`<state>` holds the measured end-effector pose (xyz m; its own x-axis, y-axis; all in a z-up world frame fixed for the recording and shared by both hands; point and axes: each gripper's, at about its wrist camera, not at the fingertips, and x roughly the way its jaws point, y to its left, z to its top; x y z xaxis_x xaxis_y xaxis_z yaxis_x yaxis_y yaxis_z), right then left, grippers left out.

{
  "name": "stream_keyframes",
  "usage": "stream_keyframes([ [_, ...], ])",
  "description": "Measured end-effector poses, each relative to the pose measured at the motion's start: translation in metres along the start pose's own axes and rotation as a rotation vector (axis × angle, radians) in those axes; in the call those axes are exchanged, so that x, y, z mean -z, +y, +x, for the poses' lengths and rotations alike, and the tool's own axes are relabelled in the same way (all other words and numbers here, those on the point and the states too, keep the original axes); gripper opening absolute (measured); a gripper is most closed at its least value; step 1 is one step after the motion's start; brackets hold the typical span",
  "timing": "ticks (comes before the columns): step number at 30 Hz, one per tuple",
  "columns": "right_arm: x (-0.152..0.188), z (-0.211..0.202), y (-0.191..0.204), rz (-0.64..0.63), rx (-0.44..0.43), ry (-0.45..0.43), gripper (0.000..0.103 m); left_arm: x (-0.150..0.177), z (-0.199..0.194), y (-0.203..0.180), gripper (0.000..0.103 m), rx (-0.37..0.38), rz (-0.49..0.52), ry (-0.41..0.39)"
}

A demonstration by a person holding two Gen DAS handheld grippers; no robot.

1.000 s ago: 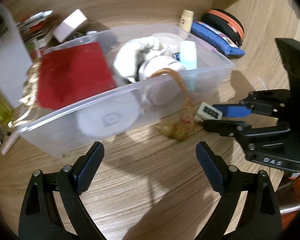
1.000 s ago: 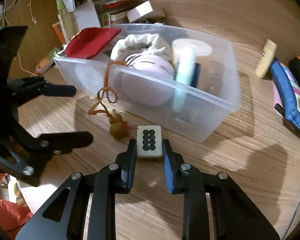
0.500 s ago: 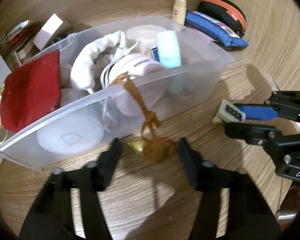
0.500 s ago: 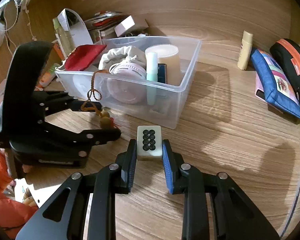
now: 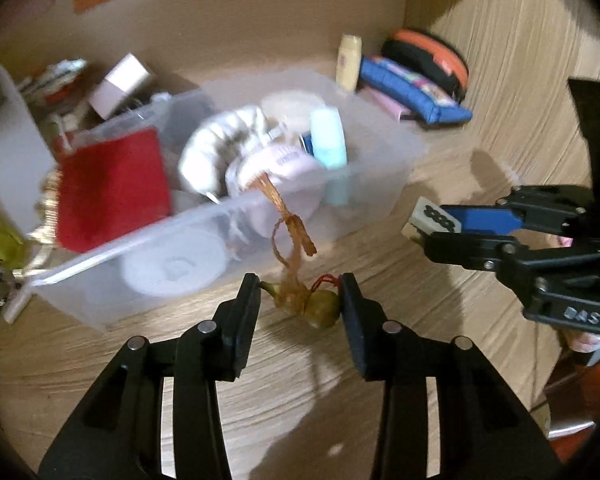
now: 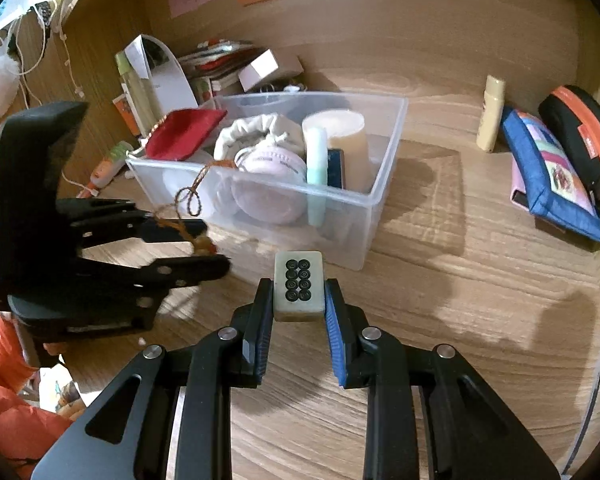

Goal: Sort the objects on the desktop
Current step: 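Grasp the dotted white tile with the right gripper while the left grasps the brown bead charm, then lower the tile and bead charm into the clear box, opening both grippers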

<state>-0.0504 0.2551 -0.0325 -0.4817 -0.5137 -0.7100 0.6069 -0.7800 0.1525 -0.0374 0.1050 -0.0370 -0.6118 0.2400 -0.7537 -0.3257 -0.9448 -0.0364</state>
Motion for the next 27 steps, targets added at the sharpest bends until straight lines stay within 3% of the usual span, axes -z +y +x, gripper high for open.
stream_keyframes([
  [10,-0.019,-0.028,0.003,0.005,0.002,-0.092,0.022,-0.020,-0.049,0.042,0.040,-0.024,-0.094,-0.147],
  [27,-0.049,-0.001,-0.013,0.024,0.052,-0.071,0.022,-0.045,-0.006,0.040,0.040,0.008,-0.070,-0.088],
])
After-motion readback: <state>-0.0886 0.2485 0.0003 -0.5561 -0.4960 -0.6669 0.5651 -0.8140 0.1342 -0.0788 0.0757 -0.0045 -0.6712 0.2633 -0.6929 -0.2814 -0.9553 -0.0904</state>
